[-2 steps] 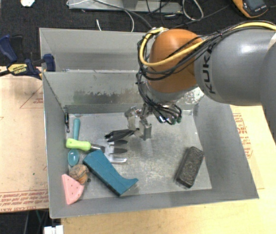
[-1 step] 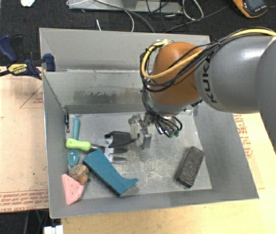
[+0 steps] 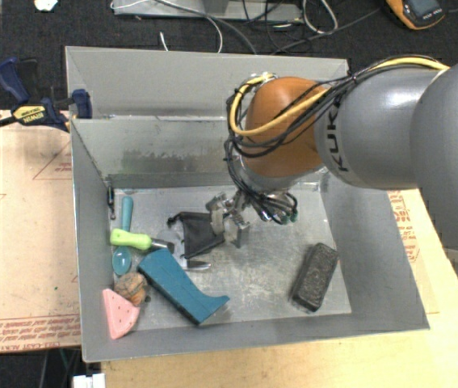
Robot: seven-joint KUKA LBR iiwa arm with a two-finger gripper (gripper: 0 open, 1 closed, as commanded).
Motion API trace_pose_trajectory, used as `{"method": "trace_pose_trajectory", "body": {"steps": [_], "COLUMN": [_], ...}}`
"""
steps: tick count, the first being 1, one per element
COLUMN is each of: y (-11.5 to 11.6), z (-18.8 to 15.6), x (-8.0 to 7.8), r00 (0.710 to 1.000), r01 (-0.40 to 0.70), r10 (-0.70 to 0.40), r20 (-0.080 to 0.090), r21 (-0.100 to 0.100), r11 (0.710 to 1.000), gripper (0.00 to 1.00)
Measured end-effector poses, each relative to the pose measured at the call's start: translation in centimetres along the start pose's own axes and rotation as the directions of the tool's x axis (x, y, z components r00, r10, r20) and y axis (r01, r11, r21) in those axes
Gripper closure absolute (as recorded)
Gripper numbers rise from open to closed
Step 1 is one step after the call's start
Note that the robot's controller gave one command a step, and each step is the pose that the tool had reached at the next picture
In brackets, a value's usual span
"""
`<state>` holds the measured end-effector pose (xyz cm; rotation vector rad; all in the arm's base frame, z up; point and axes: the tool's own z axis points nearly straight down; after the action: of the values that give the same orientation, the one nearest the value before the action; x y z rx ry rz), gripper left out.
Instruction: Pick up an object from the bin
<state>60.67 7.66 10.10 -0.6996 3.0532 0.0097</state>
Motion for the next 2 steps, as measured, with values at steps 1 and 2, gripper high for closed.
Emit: {"method": "trace_pose_trajectory", "body": {"steps": [1,2], "y": [0.21,0.37], "z": [1.74,1.54], "x": [-0.97,-0.33], "r00": [0.997,1.0], "r01": [-0.08,0.011], "r10": [0.08,-0.011], "r20": [0.001,0.001], "r21": [0.0,-0.001], "r11": [0.997,1.0], "gripper": [1.0,1.0]}}
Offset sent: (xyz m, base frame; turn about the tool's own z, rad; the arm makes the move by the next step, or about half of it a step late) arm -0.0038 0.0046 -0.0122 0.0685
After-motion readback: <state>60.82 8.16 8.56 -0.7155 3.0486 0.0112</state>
